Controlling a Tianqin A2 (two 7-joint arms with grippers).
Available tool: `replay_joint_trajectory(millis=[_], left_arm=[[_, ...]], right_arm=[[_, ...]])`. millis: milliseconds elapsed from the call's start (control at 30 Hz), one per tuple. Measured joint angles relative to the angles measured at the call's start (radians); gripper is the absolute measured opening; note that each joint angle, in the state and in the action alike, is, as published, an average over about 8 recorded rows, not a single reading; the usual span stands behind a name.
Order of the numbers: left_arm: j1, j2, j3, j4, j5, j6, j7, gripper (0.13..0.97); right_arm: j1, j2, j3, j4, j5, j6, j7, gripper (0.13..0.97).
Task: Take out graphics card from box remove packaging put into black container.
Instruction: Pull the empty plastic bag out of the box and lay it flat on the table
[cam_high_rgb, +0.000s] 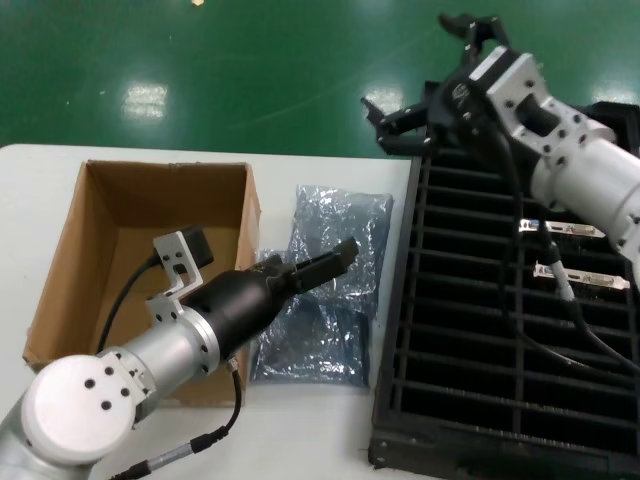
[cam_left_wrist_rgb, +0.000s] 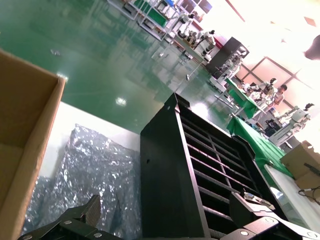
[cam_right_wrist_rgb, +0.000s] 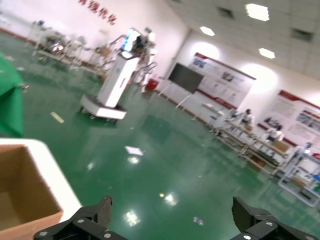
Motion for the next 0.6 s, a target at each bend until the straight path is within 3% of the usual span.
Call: replay_joint_trajectory(millis=[67,200,367,600], left_arm=[[0.007,0.004,-0.01,-0.02,0.026,0.0,0.004,0.849],[0.028,0.011,-0.024,-0.081,0.042,-0.025,0.078,0.902],[0.049,0.013,-0.026,-0.135,0.014,-0.072,0.199,0.937],[0.076,0.014,-0.038,-0.144,-0.018,-0.098,0.261,0.966]], right_arm=[[-0.024,0.001,0.028,0.015,0.01,0.021,-0.013,0.809],[-0.062,0.005,0.07,0.03,0.047,0.065,-0.05,0.809],[-0.094,0.011,0.096,0.033,0.101,0.112,-0.096,0.879],[-0.139,0.014,0.107,0.043,0.144,0.137,-0.117,0.937]])
